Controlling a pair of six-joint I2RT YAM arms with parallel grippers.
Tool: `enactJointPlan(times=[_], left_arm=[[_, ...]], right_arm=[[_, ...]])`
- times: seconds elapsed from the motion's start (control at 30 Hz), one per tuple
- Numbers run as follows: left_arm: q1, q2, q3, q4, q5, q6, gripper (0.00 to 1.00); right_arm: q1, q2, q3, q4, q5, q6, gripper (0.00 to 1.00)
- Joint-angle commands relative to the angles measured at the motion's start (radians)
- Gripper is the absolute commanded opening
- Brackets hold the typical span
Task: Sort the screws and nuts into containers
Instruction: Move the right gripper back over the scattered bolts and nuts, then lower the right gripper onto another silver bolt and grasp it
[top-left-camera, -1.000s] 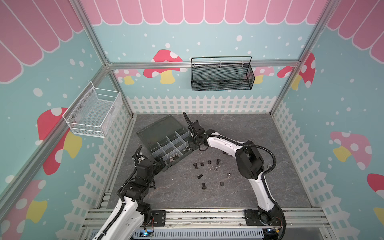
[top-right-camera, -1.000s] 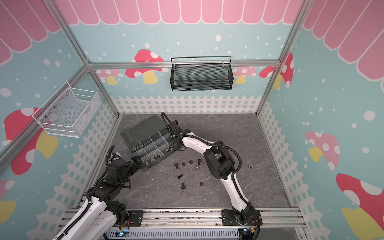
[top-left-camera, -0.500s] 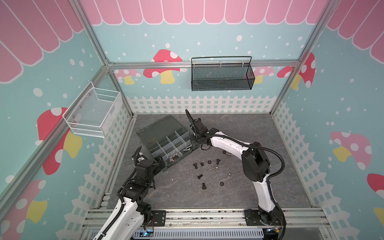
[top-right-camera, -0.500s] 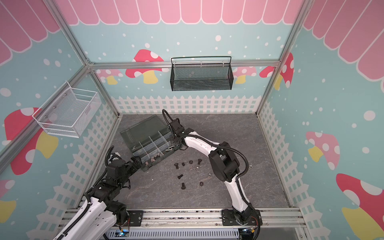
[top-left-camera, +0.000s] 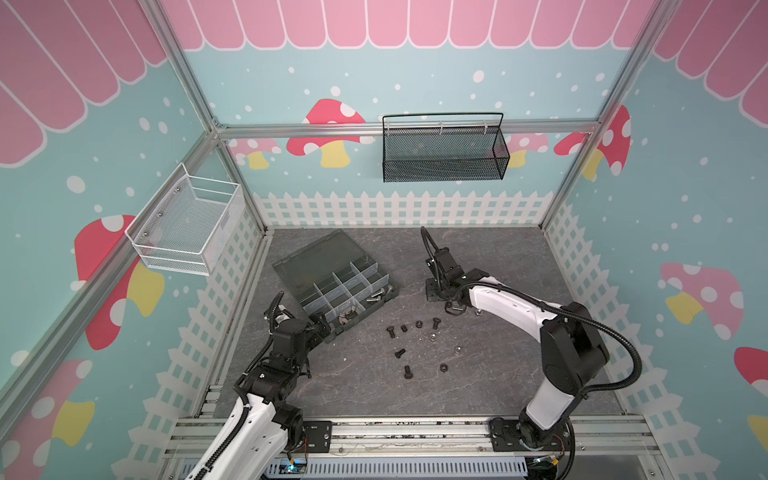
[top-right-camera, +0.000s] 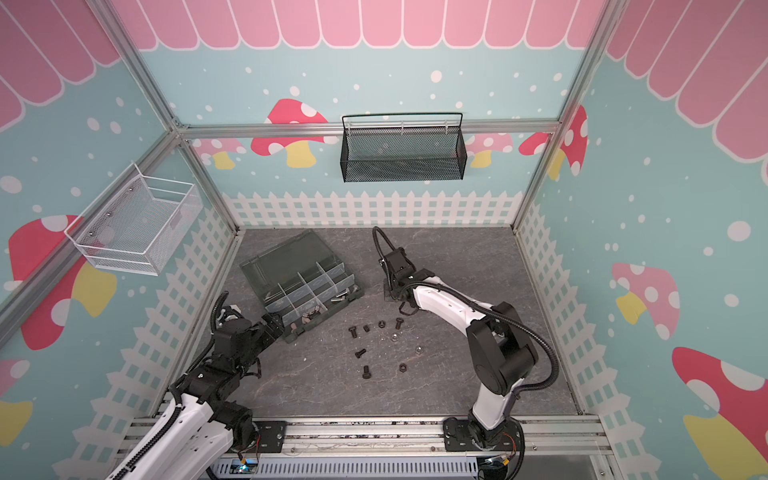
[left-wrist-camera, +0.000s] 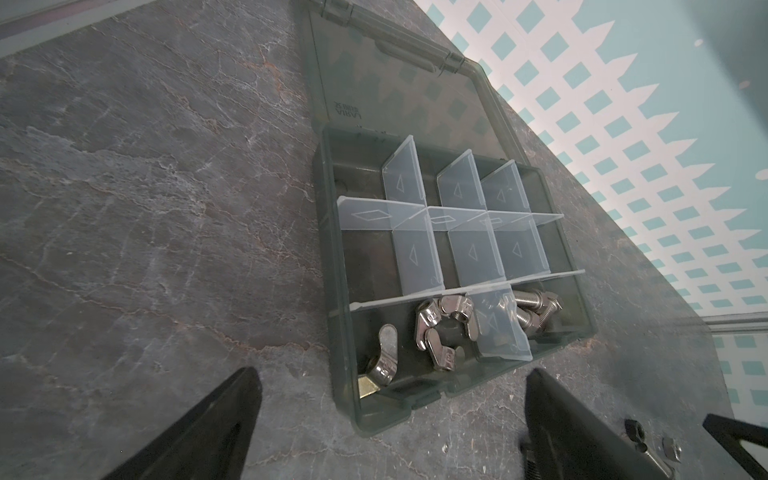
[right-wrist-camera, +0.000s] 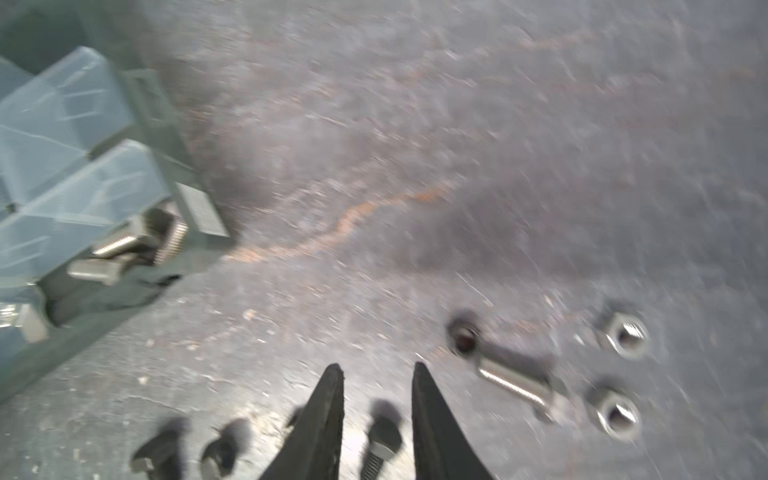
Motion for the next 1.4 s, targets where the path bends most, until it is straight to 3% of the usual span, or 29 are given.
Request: enactJointPlan(times=[0.0,0.17,0.4,1.37], left_arm=[[0.006,0.017,0.014,0.023,0.015,-0.019,1.00],[0.006,0.050,0.022,0.045,0.037,-0.022,1.00],[0.006,0.060,0.023,0.046,0.042,-0.024,1.00],[0.006,0.070,0.015,0.051,0.048,-0.027,1.00]], right_arm=[[-0.046,-0.091,-0.082,-0.008,-0.020,0.037,0.34],[-0.129,-0.167,-0.188,-0.009,-0.049,0.029,0.44],[-0.188,-0.155,-0.240,0.004,-0.091,0.018,0.46],[-0.245,0.009,-0.251,0.126,-0.143,-0.002,0.28]])
